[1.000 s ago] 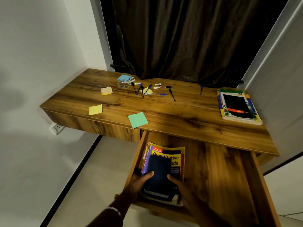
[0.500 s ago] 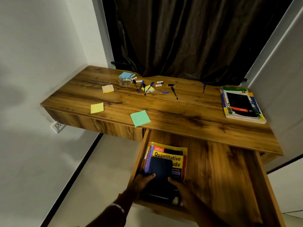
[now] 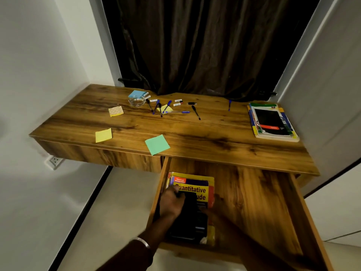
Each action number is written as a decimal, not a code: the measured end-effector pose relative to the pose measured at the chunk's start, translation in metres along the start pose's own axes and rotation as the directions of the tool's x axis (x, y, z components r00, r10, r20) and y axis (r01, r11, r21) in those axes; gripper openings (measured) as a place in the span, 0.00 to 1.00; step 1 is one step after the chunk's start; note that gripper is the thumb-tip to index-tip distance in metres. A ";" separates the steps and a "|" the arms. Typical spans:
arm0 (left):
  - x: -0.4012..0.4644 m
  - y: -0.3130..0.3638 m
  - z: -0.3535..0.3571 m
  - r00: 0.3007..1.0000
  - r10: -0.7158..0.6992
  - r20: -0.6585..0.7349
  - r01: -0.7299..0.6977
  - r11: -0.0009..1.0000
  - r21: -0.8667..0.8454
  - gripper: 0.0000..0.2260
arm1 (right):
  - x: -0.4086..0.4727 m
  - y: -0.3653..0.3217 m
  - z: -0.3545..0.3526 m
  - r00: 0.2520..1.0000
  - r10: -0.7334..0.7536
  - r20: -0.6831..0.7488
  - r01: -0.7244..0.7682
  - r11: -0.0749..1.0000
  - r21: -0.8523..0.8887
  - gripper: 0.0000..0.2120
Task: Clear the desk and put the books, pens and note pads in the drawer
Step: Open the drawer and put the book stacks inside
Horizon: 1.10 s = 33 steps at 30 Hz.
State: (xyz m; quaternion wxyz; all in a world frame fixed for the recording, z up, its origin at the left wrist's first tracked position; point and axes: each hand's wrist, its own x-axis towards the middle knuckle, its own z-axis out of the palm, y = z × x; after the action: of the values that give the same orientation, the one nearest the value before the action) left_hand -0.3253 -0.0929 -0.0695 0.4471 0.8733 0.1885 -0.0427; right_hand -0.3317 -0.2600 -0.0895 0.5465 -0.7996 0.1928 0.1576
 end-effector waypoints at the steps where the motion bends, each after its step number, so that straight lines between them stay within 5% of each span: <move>1: 0.003 0.011 0.001 1.000 0.012 0.023 -0.012 1.000 -0.005 0.09 | 0.002 -0.005 -0.007 1.000 -0.016 -0.004 0.016 0.999 -0.032 0.29; 8: 0.025 0.072 0.027 0.986 0.077 0.146 -0.072 0.996 -0.045 0.15 | 0.022 -0.040 -0.066 0.987 -0.083 -0.135 0.053 0.976 -0.213 0.34; 15: 0.041 0.141 0.064 0.977 0.131 0.169 -0.112 0.987 -0.118 0.15 | 0.050 -0.071 -0.142 0.965 -0.226 -0.134 0.156 0.902 -0.402 0.17; 21: 0.064 0.210 0.111 0.977 0.131 0.167 -0.108 0.984 -0.143 0.17 | 0.081 -0.084 -0.218 0.947 -0.244 -0.209 0.159 0.921 -0.355 0.24; 33: 0.122 0.311 0.196 0.974 -0.001 0.226 0.086 0.927 -0.365 0.19 | 0.169 -0.101 -0.344 0.946 -0.232 -0.225 0.163 0.944 -0.289 0.20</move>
State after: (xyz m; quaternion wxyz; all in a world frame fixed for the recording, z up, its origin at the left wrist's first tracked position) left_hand -0.0800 -0.3778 0.0218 0.6216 0.7580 0.1614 -0.1136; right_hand -0.1209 -0.5714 0.0360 0.4176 -0.8947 0.1571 0.0215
